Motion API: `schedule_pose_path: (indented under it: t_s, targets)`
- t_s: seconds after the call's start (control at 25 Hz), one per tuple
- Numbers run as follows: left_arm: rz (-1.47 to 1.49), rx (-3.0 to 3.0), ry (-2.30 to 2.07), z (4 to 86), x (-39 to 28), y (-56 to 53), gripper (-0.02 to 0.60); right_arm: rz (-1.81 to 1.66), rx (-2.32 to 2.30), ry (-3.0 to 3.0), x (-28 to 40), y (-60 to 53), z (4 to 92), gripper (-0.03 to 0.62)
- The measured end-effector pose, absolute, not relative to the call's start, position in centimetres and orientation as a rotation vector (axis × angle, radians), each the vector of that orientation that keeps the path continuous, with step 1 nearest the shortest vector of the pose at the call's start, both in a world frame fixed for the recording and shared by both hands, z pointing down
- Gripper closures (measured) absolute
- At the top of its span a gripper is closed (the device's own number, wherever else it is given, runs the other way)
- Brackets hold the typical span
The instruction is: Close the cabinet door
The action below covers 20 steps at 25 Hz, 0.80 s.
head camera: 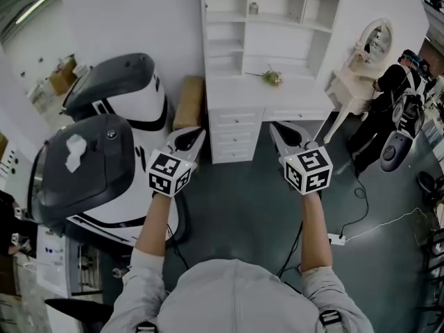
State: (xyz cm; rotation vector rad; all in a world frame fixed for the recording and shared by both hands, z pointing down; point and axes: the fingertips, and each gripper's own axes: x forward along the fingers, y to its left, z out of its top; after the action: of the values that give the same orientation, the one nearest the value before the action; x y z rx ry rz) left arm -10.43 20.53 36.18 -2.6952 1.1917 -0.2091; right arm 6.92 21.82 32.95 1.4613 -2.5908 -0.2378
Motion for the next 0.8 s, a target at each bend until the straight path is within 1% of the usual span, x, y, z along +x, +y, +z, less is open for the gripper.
schedule_pose_path:
  t_s: [0.16,0.48,0.8]
  targets:
    - [-0.214,-2.686,1.211,36.2,-9.2,19.9,0.563,-0.285,1.408,-2.553,7.9,21.1,33.6,0.592]
    - [-0.207,-2.690,1.271,37.3,-7.7,18.4,0.563,-0.167,1.350,-2.670,9.5,19.1,33.6,0.592]
    - [-0.217,-2.688,1.277,38.5,-7.5,12.3,0.563,-0.099,1.410,-2.659,11.2,12.8,35.5,0.591]
